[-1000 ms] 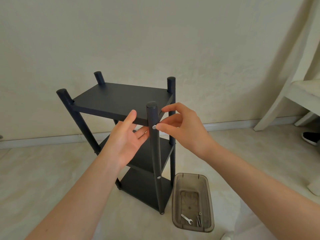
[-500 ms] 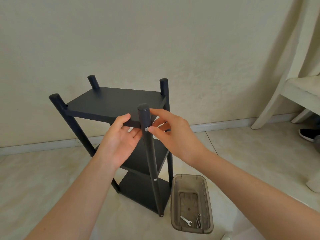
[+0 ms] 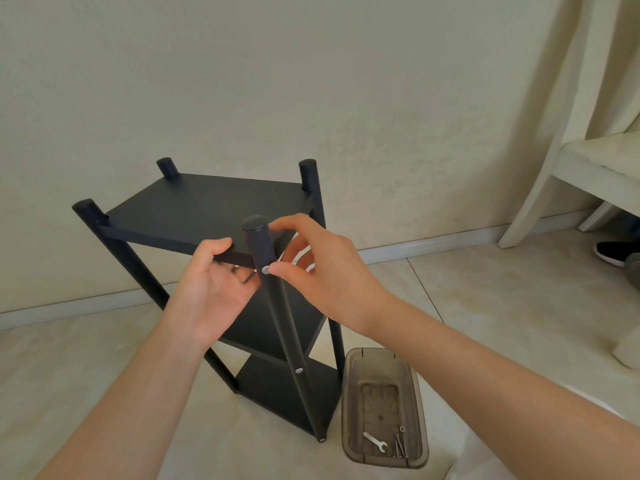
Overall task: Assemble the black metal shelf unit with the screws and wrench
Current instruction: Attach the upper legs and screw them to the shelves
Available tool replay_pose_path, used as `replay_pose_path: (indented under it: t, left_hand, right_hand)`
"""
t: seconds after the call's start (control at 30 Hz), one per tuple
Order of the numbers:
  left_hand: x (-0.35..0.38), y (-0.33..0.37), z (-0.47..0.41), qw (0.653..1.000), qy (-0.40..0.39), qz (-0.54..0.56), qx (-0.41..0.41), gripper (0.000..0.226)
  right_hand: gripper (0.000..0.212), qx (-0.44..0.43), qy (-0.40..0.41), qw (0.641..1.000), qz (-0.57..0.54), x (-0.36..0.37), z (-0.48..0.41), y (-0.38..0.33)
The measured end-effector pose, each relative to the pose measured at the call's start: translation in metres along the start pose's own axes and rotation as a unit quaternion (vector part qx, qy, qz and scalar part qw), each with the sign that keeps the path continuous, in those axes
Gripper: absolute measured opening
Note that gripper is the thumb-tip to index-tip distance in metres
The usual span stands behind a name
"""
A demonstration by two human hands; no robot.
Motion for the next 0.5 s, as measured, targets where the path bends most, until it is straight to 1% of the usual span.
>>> replay_pose_path:
  t: [0.07, 0.17, 0.3, 0.5]
  left_hand:
    - [-0.0015, 0.0004, -0.0010, 1.000, 0.009, -0.009, -0.001, 0.012]
    - [-0.0005, -0.0003, -0.0022, 1.000, 0.023, -0.013, -0.001, 0.011]
    - [-0.0007, -0.0010, -0.0018, 0.999, 0.039, 0.006, -0.002, 0.011]
    - [0.0004, -0.0011, -0.0006, 0.999, 0.027, 0.018, -0.005, 0.010]
  right_hand:
    - [0.043, 0.005, 0.003, 1.000, -0.003, 0.0010, -0.0002, 0.0001]
    - [0.047, 0.022, 0.003, 1.000, -0.011, 0.0005, -0.0009, 0.0028]
    - [0.053, 0.060, 0.008, 0.997, -0.051, -0.0030, -0.0005, 0.0079]
    - [0.049, 0.053, 0.010, 0.997, -0.051, -0.0028, 0.0020, 0.0051]
Point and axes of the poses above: each hand's wrist, its own z-axis away from the middle knuckle, its own x-axis out of the palm, y = z × x, the point moved 6 cm from there along -z, towards the middle knuckle, and after that the axes turned 15 degrees about -x, right-handed, at the moved point
